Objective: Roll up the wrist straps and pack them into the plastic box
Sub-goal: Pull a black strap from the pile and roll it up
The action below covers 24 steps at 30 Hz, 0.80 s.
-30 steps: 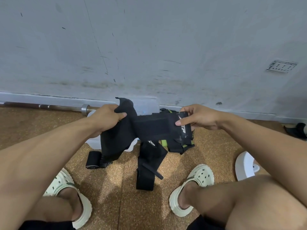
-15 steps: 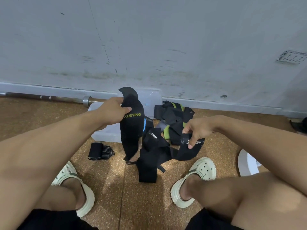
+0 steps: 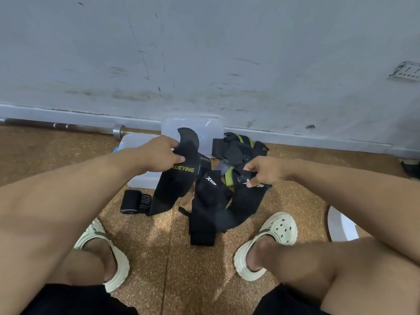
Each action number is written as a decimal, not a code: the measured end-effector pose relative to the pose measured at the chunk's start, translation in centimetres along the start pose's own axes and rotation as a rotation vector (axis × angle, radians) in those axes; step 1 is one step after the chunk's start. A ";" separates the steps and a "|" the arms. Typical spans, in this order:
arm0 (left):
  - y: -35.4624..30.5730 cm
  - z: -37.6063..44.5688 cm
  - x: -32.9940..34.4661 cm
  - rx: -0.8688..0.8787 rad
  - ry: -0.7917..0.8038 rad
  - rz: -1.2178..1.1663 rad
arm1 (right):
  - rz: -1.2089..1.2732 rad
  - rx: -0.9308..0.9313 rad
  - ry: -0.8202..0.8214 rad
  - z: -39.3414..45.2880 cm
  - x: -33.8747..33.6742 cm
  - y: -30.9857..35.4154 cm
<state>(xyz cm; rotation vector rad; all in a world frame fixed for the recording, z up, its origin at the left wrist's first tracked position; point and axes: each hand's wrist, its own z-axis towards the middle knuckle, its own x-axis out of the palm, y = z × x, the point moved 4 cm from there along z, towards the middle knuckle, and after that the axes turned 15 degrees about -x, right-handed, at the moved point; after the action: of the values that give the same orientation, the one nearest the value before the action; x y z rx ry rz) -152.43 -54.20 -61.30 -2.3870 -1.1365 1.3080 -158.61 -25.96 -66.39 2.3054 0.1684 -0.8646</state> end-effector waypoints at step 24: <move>-6.2 3.5 6.9 0.081 0.106 -0.226 | 0.543 0.501 -0.533 8.7 5.1 -17.7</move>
<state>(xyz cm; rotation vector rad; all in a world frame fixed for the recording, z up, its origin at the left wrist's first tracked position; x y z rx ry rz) -156.30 -45.74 -64.80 -2.1682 -1.2547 1.1193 -165.28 -18.20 -84.04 2.2617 -0.9525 -1.2753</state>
